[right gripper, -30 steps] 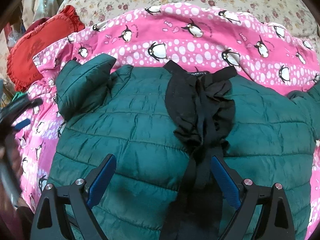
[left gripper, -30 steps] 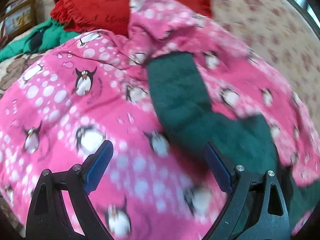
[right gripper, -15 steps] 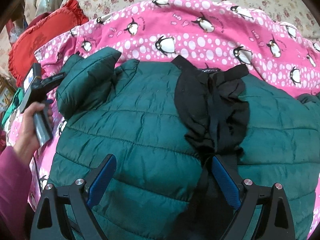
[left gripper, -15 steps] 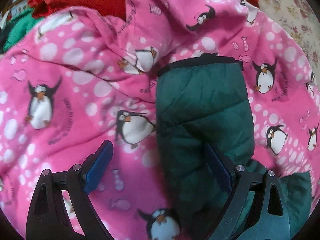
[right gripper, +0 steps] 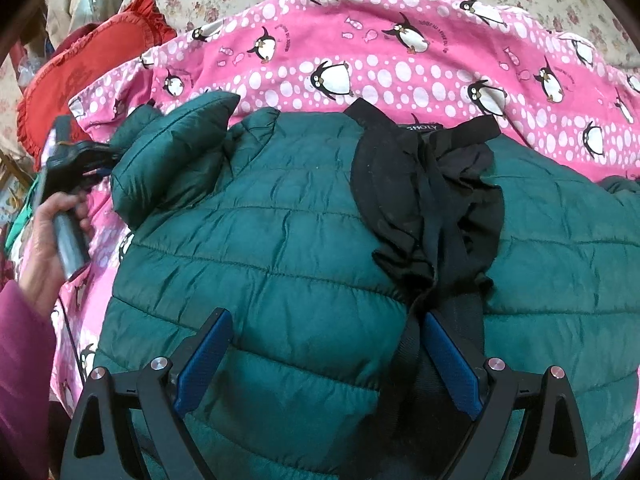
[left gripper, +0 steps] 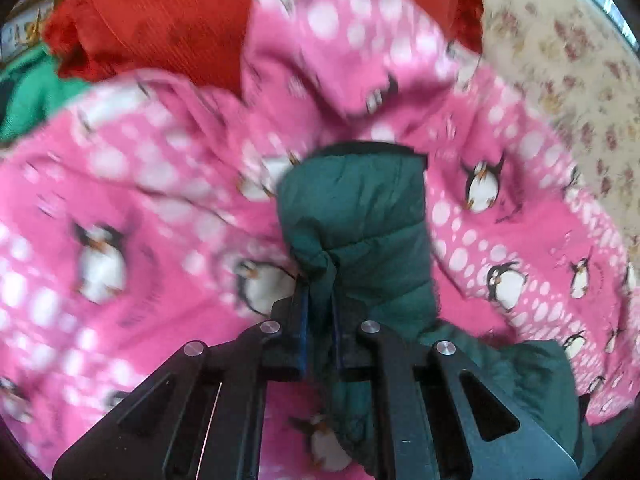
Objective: Fold large clothes
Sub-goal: 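Lift the sleeve with the left gripper, fold it across the jacket, release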
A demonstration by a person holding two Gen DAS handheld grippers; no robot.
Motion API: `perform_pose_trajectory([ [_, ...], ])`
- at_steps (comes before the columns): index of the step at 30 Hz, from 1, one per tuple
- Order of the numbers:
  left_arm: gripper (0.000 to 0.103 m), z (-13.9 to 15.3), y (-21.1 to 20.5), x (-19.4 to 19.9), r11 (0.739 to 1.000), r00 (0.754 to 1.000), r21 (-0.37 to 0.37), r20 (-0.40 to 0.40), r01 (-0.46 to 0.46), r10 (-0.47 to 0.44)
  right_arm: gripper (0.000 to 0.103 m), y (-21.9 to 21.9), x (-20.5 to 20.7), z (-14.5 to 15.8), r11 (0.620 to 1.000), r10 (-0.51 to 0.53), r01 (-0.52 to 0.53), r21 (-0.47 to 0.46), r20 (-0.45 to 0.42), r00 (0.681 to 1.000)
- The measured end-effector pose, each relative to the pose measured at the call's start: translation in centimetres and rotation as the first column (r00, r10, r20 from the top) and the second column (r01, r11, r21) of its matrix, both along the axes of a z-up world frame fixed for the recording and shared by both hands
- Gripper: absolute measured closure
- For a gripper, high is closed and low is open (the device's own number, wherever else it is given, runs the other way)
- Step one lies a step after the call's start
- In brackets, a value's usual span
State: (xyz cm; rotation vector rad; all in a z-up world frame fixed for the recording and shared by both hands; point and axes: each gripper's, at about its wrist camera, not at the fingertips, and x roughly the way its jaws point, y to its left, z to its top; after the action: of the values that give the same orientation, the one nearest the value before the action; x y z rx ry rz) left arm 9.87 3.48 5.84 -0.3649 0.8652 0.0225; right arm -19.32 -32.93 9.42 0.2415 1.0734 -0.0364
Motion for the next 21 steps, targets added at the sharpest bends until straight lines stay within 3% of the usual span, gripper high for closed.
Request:
perform_pose_trajectory([
  [6, 0.095, 3.9, 3.3, -1.6, 0.998, 0.997, 0.02, 0.06, -0.051, 0.05, 0.008, 0.8, -0.1, 0.4, 1.0, 0.002, -0.002, 0.016, 0.016, 1.0],
  [9, 0.095, 5.5, 4.3, -3.2, 0.999, 0.996, -0.005, 0.082, -0.04, 0.041, 0.008, 0.8, 0.3, 0.4, 1.0, 0.005, -0.005, 0.0, 0.019, 1.0],
  [13, 0.095, 6.7, 3.6, -5.6, 1.0, 0.994, -0.026, 0.111, 0.002, 0.001, 0.008, 0.1, 1.5, 0.0, 0.999, -0.013, 0.013, -0.043, 0.013, 1.0],
  [17, 0.095, 7.5, 2.3, -7.8, 0.999, 0.99, 0.001, 0.138, 0.043, -0.042, 0.008, -0.2, 2.4, -0.9, 0.995, -0.023, 0.022, -0.096, -0.009, 1.0],
  [21, 0.095, 8.3, 0.4, -9.5, 0.995, 0.981, 0.034, 0.168, 0.093, -0.098, 0.008, -0.5, 1.9, -0.9, 0.996, -0.029, 0.029, -0.084, 0.001, 1.0],
])
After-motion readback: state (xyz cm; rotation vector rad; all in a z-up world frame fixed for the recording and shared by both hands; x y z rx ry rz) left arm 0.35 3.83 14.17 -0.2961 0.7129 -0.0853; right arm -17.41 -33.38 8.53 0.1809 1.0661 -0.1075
